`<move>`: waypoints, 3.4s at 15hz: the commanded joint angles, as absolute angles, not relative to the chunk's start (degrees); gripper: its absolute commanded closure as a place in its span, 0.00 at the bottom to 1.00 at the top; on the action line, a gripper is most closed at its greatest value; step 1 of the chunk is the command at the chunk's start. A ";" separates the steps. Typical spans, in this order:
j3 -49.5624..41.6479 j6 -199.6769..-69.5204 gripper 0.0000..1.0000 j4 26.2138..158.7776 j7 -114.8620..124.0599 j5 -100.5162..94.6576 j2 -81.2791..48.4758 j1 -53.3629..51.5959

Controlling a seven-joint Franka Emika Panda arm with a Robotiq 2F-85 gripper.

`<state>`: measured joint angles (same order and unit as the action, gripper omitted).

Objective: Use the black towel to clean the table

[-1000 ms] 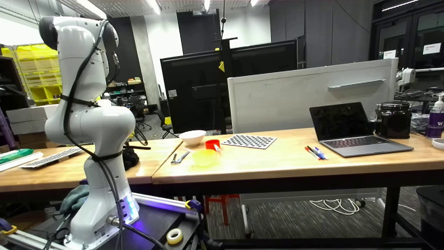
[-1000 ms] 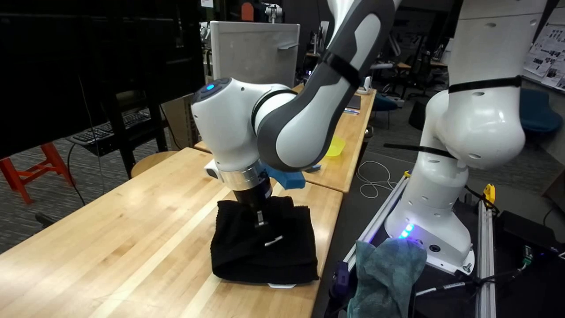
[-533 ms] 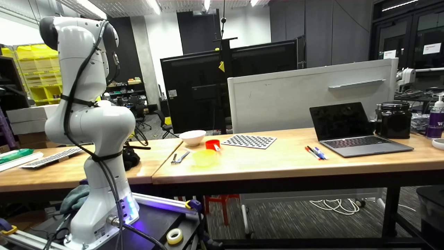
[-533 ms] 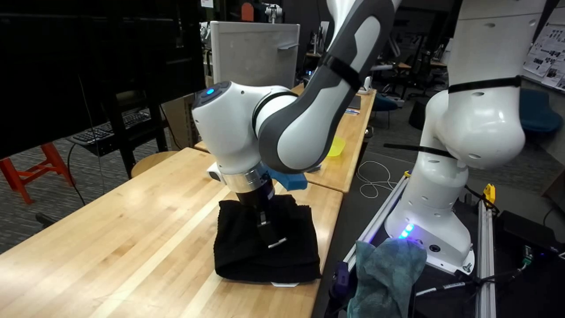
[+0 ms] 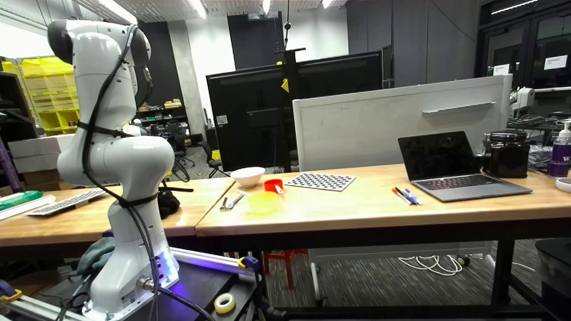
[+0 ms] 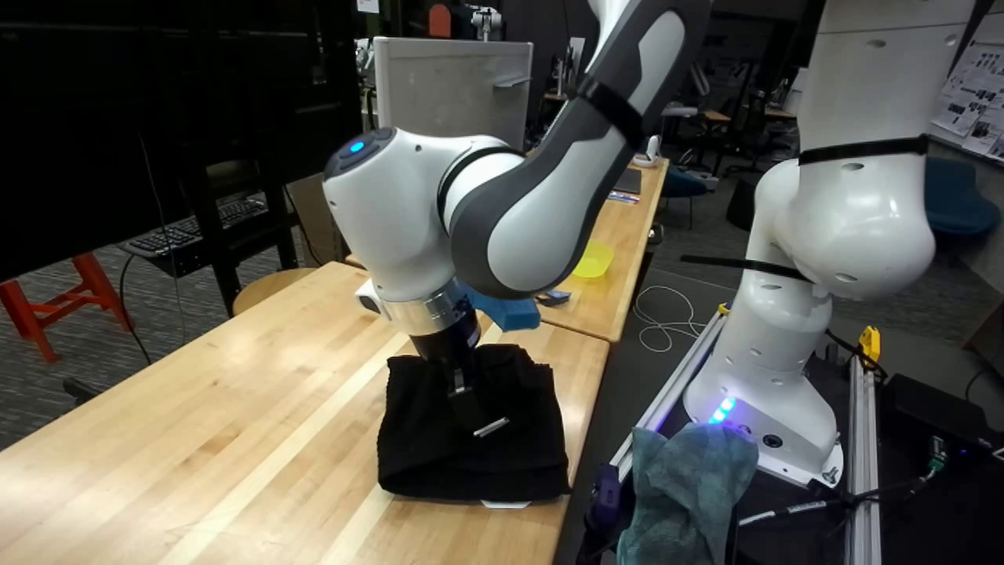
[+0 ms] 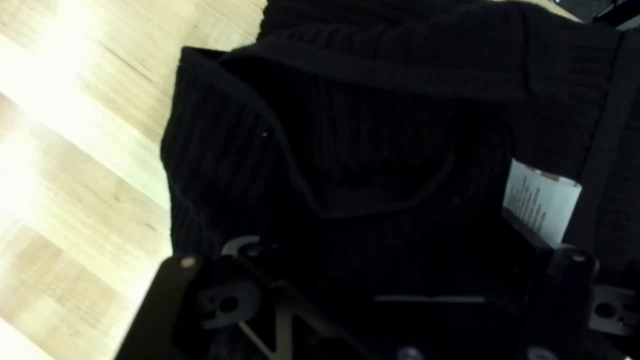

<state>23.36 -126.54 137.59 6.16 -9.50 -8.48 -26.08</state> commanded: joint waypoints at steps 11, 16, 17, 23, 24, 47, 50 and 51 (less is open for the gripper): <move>24.15 -120.03 0.00 132.06 10.47 -9.74 3.22 -25.85; 24.67 -117.58 0.00 130.03 12.71 -9.66 6.82 -25.71; 24.81 -117.23 0.00 129.77 13.06 -9.61 7.41 -25.69; 26.26 -115.58 0.00 129.45 16.02 -9.02 11.11 -25.93; 26.57 -115.37 0.00 129.59 16.44 -8.74 11.88 -26.00; 16.46 -103.30 0.00 132.21 16.91 1.95 27.62 -15.71; 14.10 -102.36 0.00 131.46 15.48 1.76 26.85 -13.32; 13.26 -102.51 0.00 131.18 14.65 1.95 26.35 -12.63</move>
<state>14.86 -103.66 131.66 16.98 0.92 26.15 -14.57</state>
